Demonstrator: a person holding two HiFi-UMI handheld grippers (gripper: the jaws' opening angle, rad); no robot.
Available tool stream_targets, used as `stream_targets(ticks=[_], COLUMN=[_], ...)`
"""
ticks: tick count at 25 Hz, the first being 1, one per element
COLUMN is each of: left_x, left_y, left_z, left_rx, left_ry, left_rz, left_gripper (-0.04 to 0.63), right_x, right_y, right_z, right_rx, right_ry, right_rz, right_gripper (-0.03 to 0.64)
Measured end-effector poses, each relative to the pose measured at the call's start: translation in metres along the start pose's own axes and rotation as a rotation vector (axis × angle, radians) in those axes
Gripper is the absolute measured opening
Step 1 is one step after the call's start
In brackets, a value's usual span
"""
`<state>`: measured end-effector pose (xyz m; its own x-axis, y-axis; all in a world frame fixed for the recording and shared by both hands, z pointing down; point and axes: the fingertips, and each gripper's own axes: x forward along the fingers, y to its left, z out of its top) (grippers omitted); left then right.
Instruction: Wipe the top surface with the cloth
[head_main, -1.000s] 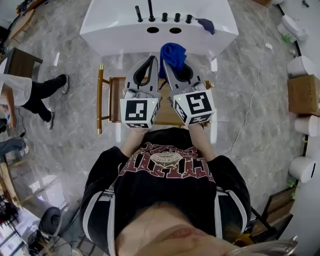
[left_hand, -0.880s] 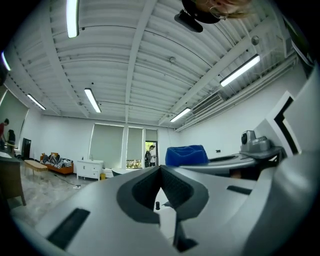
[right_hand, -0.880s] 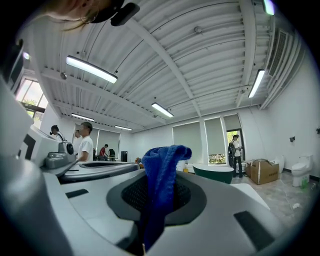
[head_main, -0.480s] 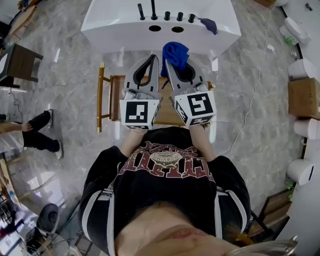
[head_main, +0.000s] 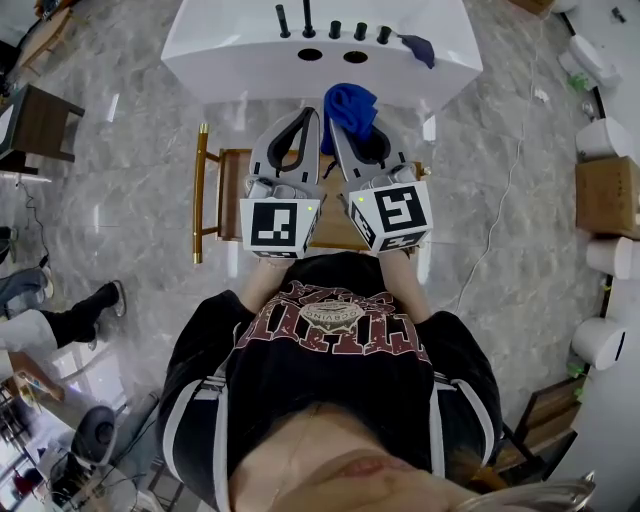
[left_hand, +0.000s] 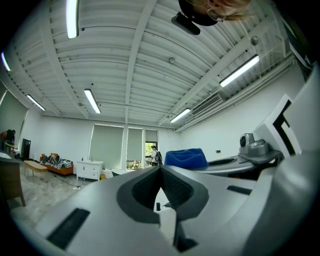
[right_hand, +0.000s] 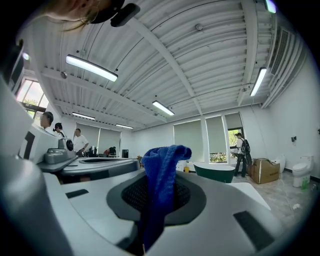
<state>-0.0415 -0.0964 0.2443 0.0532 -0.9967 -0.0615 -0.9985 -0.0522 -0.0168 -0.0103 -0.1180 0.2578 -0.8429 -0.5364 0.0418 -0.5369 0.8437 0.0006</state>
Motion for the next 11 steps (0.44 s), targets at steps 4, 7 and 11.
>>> stream_targets(ticks=[4, 7, 11], left_x=[0.0, 0.0011, -0.0013], left_y=[-0.0019, 0.001, 0.0052], left_z=[0.0, 0.0012, 0.0016], left_rx=[0.001, 0.011, 0.016], left_ry=[0.0, 0.0, -0.002], left_rz=[-0.003, 0.0, 0.002], left_gripper=[0.048, 0.048, 0.048], right_x=[-0.001, 0.0019, 0.0045], right_y=[0.0007, 0.0008, 0.0053], right_z=[0.0005, 0.0008, -0.0002], right_rx=[-0.005, -0.005, -0.004], right_ry=[0.0, 0.003, 0.005], right_rz=[0.003, 0.004, 0.006], right_gripper=[0.064, 0.064, 0.064])
